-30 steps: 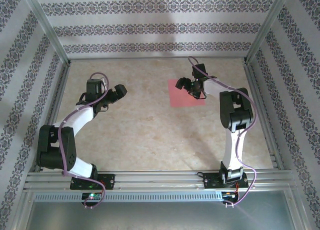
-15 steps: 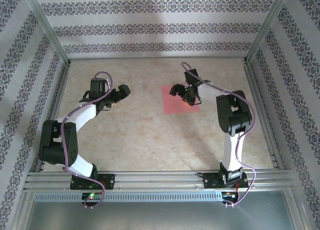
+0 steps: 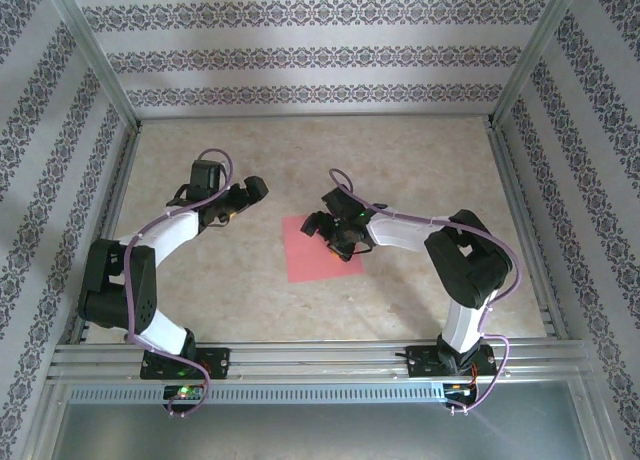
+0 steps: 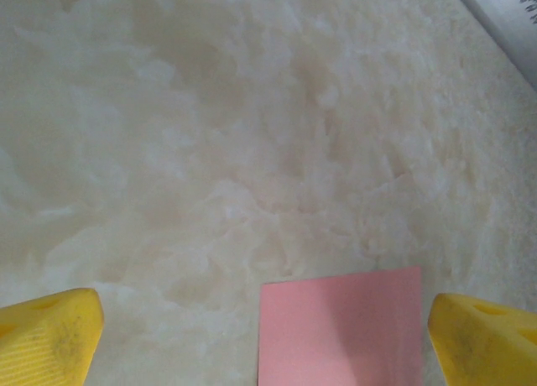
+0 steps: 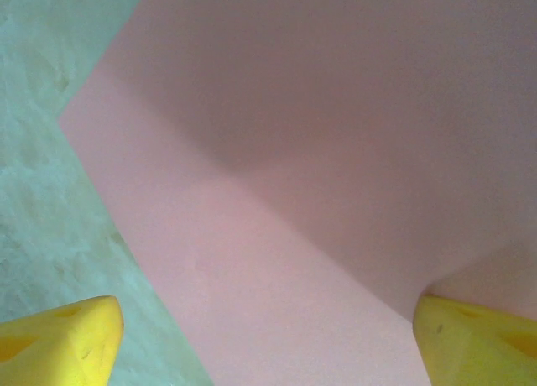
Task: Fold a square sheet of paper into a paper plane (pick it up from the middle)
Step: Move the square sheet of paper to the center of the table, then first fold the square sheet of paper in half at the center of the table.
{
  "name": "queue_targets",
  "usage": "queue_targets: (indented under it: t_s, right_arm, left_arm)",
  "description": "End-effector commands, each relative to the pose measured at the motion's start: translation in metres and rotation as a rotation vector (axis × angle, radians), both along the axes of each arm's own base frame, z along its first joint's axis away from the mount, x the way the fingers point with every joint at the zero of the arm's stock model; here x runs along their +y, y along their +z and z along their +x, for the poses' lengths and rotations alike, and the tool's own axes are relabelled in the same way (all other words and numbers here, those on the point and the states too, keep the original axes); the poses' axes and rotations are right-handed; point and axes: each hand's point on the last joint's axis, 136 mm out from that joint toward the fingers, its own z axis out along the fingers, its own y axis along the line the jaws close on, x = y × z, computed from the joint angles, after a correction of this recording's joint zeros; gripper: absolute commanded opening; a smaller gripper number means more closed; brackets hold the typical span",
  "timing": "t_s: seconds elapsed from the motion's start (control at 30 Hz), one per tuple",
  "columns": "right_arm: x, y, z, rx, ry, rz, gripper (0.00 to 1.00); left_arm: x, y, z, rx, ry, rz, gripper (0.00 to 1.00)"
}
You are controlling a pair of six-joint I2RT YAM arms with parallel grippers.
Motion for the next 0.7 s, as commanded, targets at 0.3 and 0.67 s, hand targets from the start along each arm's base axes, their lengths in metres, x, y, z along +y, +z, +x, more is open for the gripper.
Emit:
queue_targets:
  t_s: [0.3,0.67]
  right_arm:
    - [-0.034,0.011,0.036,-0.122,0.360,-0.198,0.77]
    - [-0.034,0.002,0.087,-0.178,0.364,-0.270,0.72]
  left_arm:
    - [-0.045,-0.020,-0.054,0.151,0.008,0.026,0.96]
    - [-0.074,-0.032,-0.072,0.204,-0.016,-0.013,0.96]
